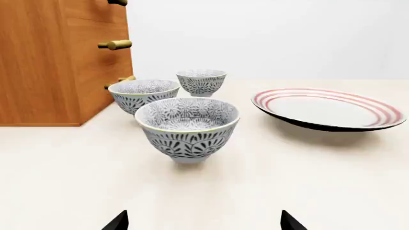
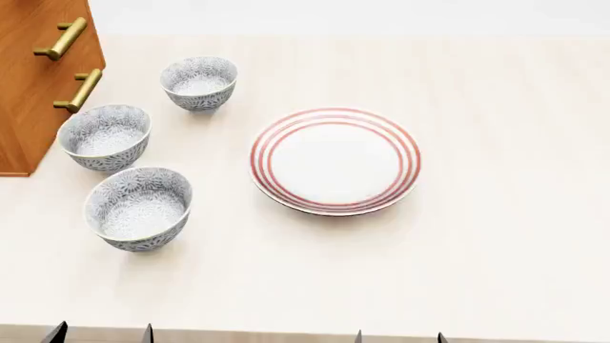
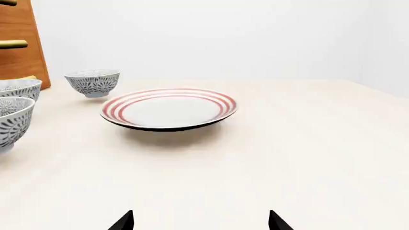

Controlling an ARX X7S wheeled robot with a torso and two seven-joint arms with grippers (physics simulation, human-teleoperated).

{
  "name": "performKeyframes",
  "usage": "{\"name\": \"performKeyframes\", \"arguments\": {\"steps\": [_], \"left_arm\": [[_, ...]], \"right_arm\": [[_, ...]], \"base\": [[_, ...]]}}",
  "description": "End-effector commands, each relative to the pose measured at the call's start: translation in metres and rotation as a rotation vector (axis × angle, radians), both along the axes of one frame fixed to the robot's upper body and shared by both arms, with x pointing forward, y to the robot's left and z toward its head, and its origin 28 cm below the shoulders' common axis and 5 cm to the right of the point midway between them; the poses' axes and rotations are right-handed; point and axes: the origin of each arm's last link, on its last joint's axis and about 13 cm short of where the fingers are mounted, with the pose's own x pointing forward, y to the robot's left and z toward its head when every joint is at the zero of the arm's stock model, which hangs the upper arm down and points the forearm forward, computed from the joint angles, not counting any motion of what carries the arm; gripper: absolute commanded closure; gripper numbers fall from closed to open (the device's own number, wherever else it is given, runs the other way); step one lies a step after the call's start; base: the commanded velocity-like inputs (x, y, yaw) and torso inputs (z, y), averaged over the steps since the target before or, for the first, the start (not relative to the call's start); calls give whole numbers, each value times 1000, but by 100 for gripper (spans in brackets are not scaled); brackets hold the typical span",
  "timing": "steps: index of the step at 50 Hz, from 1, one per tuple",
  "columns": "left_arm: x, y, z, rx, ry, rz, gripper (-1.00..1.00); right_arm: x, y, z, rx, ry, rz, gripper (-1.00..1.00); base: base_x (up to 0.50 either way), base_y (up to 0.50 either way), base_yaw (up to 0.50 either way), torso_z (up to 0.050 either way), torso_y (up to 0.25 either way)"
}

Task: Pick up the bowl and put it in the front on the plate.

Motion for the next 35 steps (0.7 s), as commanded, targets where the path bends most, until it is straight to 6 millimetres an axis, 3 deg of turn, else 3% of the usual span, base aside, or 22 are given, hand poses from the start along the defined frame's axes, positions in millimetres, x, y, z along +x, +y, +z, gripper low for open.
{"name": "performKeyframes", "arguments": {"steps": [1, 26, 29, 32, 35], "left_arm": [[1, 0, -2, 4, 24, 5, -100], [0, 1, -1, -19, 5, 17, -100], [-5, 1, 11, 23, -154, 40, -100], [-14, 2, 29, 64, -379, 106, -100], [-19, 1, 39, 90, -505, 124, -100]], "right_arm": [[0, 0, -1, 0, 10, -1, -100], [0, 0, -1, -5, 3, -9, -100], [-2, -2, 10, 22, -122, -38, -100], [-13, -5, 33, 155, -404, -16, -100], [-19, -5, 42, 153, -537, -16, -100]], "base": [[0, 0, 0, 0, 0], [0, 0, 0, 0, 0], [0, 0, 0, 0, 0], [0, 0, 0, 0, 0], [0, 0, 0, 0, 0]]}}
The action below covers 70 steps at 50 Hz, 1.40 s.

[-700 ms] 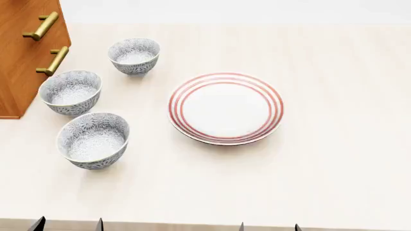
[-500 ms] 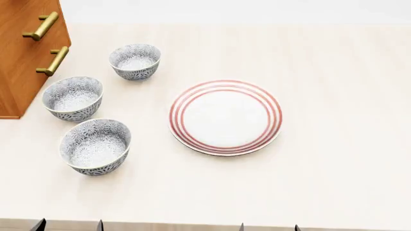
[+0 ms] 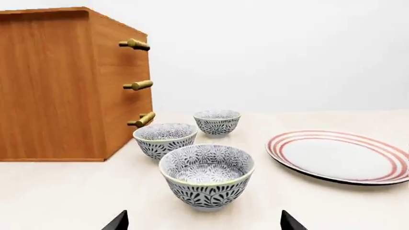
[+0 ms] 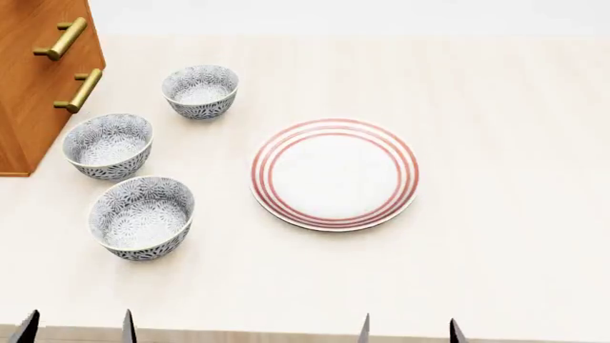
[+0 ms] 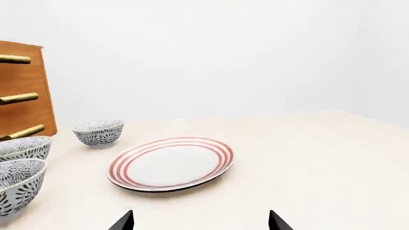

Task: Pick up the bowl and put it in the front on the plate.

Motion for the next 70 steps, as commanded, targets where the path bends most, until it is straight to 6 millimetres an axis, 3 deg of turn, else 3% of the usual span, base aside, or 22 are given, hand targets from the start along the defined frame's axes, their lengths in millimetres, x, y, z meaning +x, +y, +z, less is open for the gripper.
{"name": "performKeyframes", "arguments": {"steps": [1, 12, 70], "left_arm": [[-16, -1, 33, 69, -389, 63, -100], [-16, -1, 32, 76, -378, 64, -100], [-13, -1, 26, 72, -335, 61, -100]], "right_arm": [[-16, -4, 32, 92, -415, -2, -100], [-15, -3, 31, 84, -391, 1, -100], [-15, 0, 29, 76, -378, 54, -100]], "base": [[0, 0, 0, 0, 0], [20, 0, 0, 0, 0], [499, -78, 0, 0, 0]]}}
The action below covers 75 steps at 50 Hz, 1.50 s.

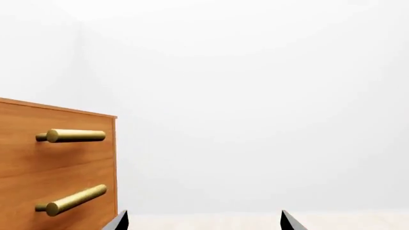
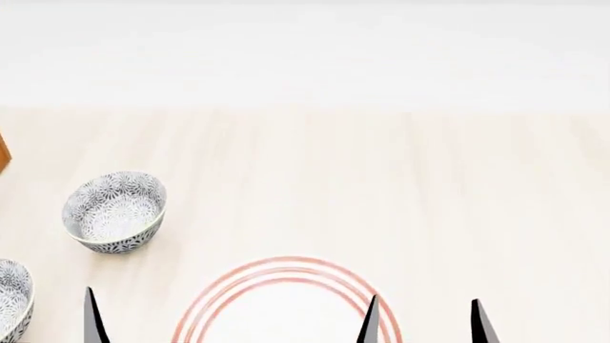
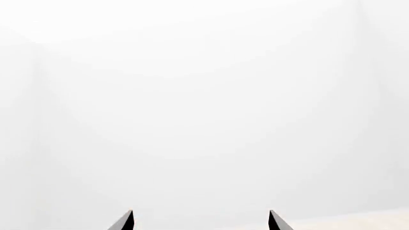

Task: Pick up the bowl and put it in the front on the plate.

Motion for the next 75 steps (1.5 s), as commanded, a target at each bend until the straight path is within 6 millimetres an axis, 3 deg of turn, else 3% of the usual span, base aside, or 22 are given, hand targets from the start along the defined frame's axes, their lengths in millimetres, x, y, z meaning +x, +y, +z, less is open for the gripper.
{"name": "performKeyframes", "arguments": {"steps": [1, 9, 40, 64, 75], "left_arm": [[0, 0, 2, 0, -18, -3, -100], [0, 0, 3, 0, -19, -2, -100], [0, 0, 1, -1, -9, -9, -100], [2, -1, -2, 6, 29, -16, -100], [1, -1, -2, 5, 30, -11, -100]], "right_arm": [[1, 0, 3, -1, -17, 2, -100], [0, 0, 4, 13, -30, 28, -100], [1, 0, 1, 7, -3, 26, -100], [3, 0, -2, 12, 36, 21, -100], [3, 1, -2, 13, 46, 21, -100]], "base": [[426, -35, 0, 0, 0], [0, 29, 0, 0, 0], [0, 498, 0, 0, 0], [0, 0, 0, 0, 0], [0, 0, 0, 0, -250]]}}
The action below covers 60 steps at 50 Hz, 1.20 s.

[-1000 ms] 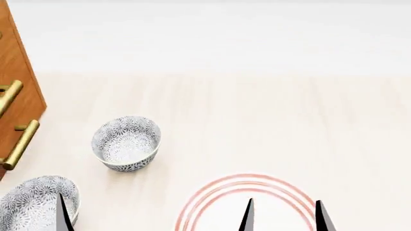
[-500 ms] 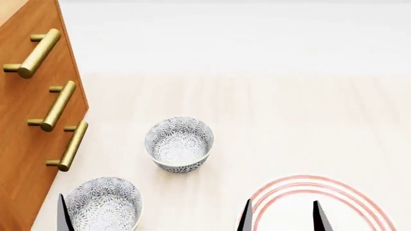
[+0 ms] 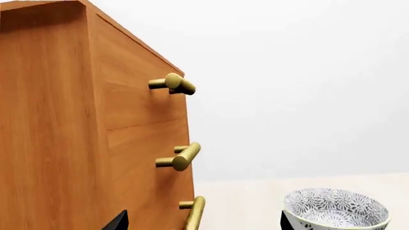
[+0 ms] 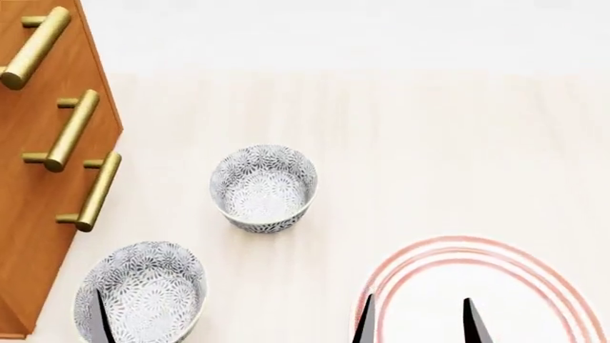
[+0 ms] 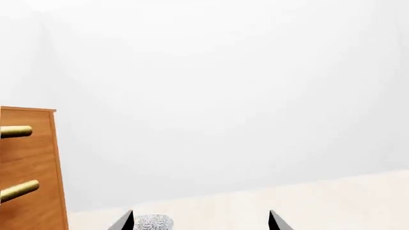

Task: Pick up the bowl and put it in the front on the plate.

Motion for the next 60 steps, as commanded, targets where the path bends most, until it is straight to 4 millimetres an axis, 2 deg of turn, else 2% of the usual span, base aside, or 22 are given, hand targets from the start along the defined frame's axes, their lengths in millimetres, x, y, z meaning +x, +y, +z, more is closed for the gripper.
{"name": "performKeyframes", "arguments": {"steps": [1, 8, 17, 25, 31, 36, 40, 41, 44, 48, 49, 60], "left_arm": [[0, 0, 1, 2, -11, -5, -100], [0, 0, 1, 1, -10, -6, -100], [0, 0, 1, 2, -6, -6, -100], [0, 0, 1, -4, -6, -6, -100], [0, 0, 1, -8, -2, -5, -100], [0, 0, 1, -11, 3, -5, -100], [0, 0, -1, -12, 8, -8, -100], [0, 0, -1, -12, 9, -9, -100], [0, 0, -1, -12, 12, -11, -100], [0, -1, -1, -13, 15, -12, -100], [-1, -1, -1, -13, 16, -14, -100], [0, -1, -4, -14, 27, -20, -100]], "right_arm": [[1, 0, 0, -5, -3, -2, -100], [0, 0, 1, -6, -2, -2, -100], [3, 0, 0, -10, 21, -10, -100], [13, 2, 14, -5, 41, 0, -100], [34, 5, 37, -23, 43, 13, -100], [57, 7, 64, -55, 62, 22, -100], [79, 10, 91, -67, 125, 49, -100], [79, 10, 91, -67, 125, 49, -100], [98, 12, 107, -68, 195, 76, -100], [106, 13, 112, -70, 230, 88, -100], [119, 16, 121, -71, 324, 121, -100], [161, 29, 149, -36, 540, 201, -100]], "base": [[0, 0, 0, 0, -250], [0, 0, 0, 0, -250], [0, 0, 0, 0, 0], [0, 0, 0, 0, 0], [0, 0, 0, 0, 0], [0, 0, 0, 0, 0], [0, 0, 0, 0, 0], [0, 0, 0, 0, 0], [0, 0, 0, 0, 0], [0, 0, 0, 0, 0], [0, 0, 0, 0, 0], [0, 0, 0, 0, 0]]}}
